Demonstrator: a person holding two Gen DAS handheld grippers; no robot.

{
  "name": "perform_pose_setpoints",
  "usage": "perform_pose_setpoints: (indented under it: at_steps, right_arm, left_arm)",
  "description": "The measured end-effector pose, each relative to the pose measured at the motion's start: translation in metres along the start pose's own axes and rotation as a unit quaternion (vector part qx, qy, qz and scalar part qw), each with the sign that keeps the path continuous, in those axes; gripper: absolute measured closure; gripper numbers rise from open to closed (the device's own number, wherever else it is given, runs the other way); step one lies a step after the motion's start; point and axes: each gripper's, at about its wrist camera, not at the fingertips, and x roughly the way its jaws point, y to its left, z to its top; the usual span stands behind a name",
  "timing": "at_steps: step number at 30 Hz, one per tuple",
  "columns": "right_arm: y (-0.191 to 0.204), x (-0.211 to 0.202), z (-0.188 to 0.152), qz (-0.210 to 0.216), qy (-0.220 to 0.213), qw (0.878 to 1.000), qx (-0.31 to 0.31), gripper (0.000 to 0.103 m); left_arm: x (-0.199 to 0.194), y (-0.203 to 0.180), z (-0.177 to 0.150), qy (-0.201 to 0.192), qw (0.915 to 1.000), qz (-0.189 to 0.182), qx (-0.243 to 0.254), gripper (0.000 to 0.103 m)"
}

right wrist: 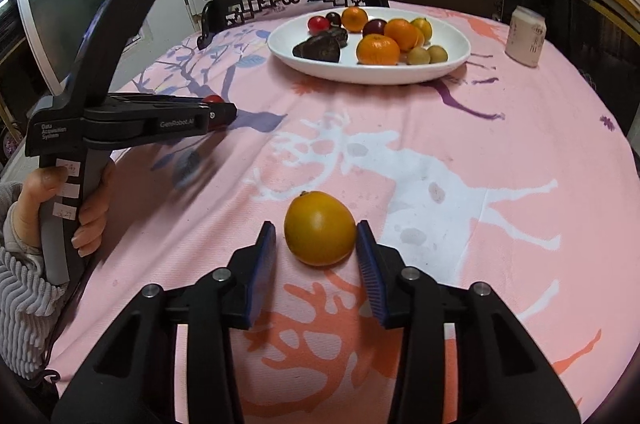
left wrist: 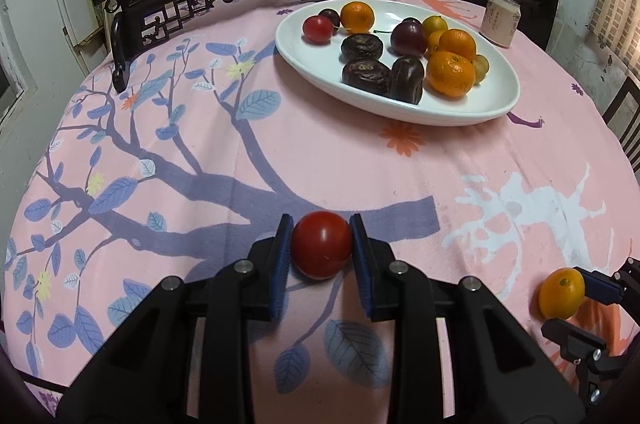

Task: Organize fruits
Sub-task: 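Carry both fruits over the white plate and open both tools to release them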

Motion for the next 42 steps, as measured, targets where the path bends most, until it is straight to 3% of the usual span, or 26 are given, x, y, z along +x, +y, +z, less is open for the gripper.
perform_pose_setpoints:
  at_steps: [11,15,18,24,30,36,38,39,42]
  right_arm:
    - [-0.027,-0.005,0.005,-0.010,-0.014,0.998,0.060,0.068]
    - [-0.039,-0.013,0.012,-0.007,-0.035,0.996,0.085,0.068]
    - [-0.055,-0.026,0.034,0.001,-0.062,0.991,0.119,0.068]
    - [-0.073,-0.037,0.100,0.010,-0.110,0.983,0.145,0.067]
    - [-0.077,0.003,0.138,0.014,-0.090,0.985,0.149,0.067]
    - [-0.060,0.049,0.149,0.048,-0.037,0.991,0.120,0.067]
    - [-0.059,0.057,0.148,0.048,-0.026,0.992,0.116,0.067]
    - [-0.060,0.058,0.147,0.045,-0.024,0.992,0.118,0.066]
    - [-0.068,0.050,0.144,0.035,-0.045,0.990,0.126,0.061]
  left_arm:
    - [-0.002,-0.003,-0.001,-0.005,0.9999,-0.008,0.006,0.074]
    - [-0.020,-0.004,0.008,-0.032,0.9994,-0.015,-0.003,0.074]
    - [-0.033,0.001,0.030,-0.044,0.9983,-0.034,-0.018,0.074]
    - [-0.045,0.003,0.084,-0.083,0.9959,-0.023,-0.028,0.074]
    - [-0.008,-0.003,0.114,-0.072,0.9970,-0.009,-0.025,0.074]
    - [0.036,-0.001,0.123,-0.038,0.9989,-0.011,-0.027,0.074]
    - [0.046,-0.002,0.123,-0.030,0.9993,-0.009,-0.021,0.064]
    - [0.049,-0.003,0.122,-0.030,0.9993,-0.006,-0.020,0.051]
    - [0.049,-0.004,0.120,-0.033,0.9992,-0.005,-0.019,0.044]
